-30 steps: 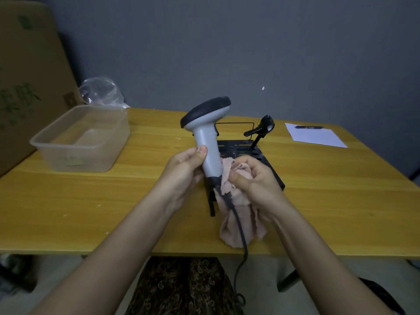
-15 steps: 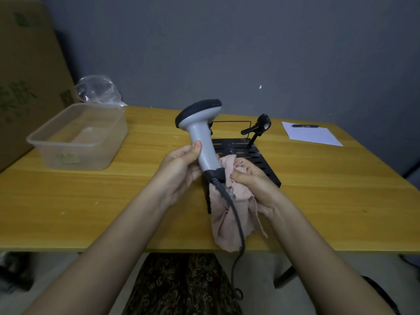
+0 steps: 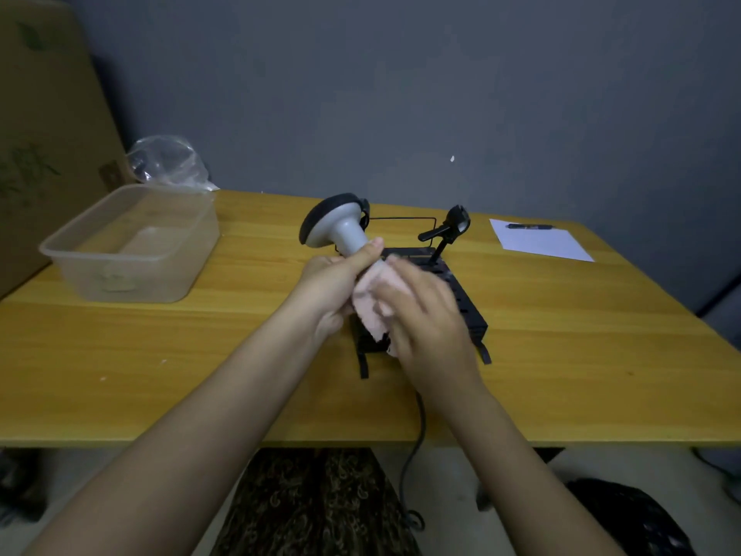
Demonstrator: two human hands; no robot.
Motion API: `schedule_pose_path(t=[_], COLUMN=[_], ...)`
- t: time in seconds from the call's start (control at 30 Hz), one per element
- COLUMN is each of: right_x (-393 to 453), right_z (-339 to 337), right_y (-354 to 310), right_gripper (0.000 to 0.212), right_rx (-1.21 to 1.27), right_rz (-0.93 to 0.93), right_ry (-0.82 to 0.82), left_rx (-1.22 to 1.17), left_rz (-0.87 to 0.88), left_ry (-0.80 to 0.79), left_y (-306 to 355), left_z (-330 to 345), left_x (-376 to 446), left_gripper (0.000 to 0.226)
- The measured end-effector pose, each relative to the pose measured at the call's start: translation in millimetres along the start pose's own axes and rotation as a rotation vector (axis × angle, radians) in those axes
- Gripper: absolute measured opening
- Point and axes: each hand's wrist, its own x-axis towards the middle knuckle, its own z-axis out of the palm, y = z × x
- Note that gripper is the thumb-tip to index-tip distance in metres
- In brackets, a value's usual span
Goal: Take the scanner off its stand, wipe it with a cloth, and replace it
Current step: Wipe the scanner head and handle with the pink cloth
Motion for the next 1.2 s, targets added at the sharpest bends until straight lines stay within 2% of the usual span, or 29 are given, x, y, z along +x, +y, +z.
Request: schedule_pose_path(t=[0.1,0.17,0.23,0.33,0.4,0.53,0.6,0.7,0.77,0.87,0.93,1.03,1.1,1.2], right_x=[-6.9,-8.1,-8.6,-5.4,0.1,-6.9,-9.3,-7.5,-5.2,-3.5,-1.7,1.9,3.1,0.6], right_z=[5.6,-4.4,-20.0,-33.2,-25.4,-1.4,0.3,-3.7,-5.9,-10.4,-17.5,-21.4,-14.5,-3.3], right_y=[5.9,11.8,18.6,19.7,13.3,6.8,8.3,9.2,10.9,18.9,21.9,16.5,12.4,12.2], right_gripper=[0.026,0.022,0.022,0.029,0.025,0.029,0.031,0.027,0.025,0.023,0.021,0.019,0.019,0.035], right_rx=[-0.246,-0.270,-0.184,0.010,0.130,0.172,0.177,0.202,0.201,0.233,0.260,0.235,0.190,0.135], right_rz=[-0.098,-0.131,-0.099,0.137,0.271,0.341,0.393,0.408,0.402,0.498,0.576,0.498,0.414,0.364], right_ry=[-0.109,-0.178,-0.204,0.032,0.130,0.062,0.084,0.170,0.160,0.151,0.242,0.334,0.279,0.151], left_rx=[0.100,0.102,0.059,-0.007,-0.029,-0.075,-0.099,-0.186,-0.252,-0.235,-0.174,-0.129,-0.160,-0.210], left_rz=[0.019,0.003,-0.026,-0.056,-0.051,-0.063,-0.071,-0.074,-0.086,-0.050,-0.010,0.029,0.005,0.005], left_ry=[0.071,0.090,0.106,0.111,0.109,0.067,0.012,-0.097,-0.154,-0.144,-0.071,-0.004,-0.055,-0.129], left_y=[-4.0,-8.6,-12.5,-12.7,-11.4,-9.1,-8.5,-6.3,-4.2,-5.5,-9.3,-14.1,-14.1,-15.6], left_z=[4.4,8.3,11.3,15.0,19.7,24.9,24.6,23.1,20.6,18.7,19.9,22.1,22.8,22.4], left_x=[2.6,3.1,4.5,5.3,2.7,-3.7,-3.2,-7.1,-8.1,-6.3,-4.0,-0.3,-0.5,-2.7], left_gripper=[0.034,0.032,0.041,0.052,0.053,0.052,0.051,0.034,0.028,0.032,0.033,0.029,0.022,0.011])
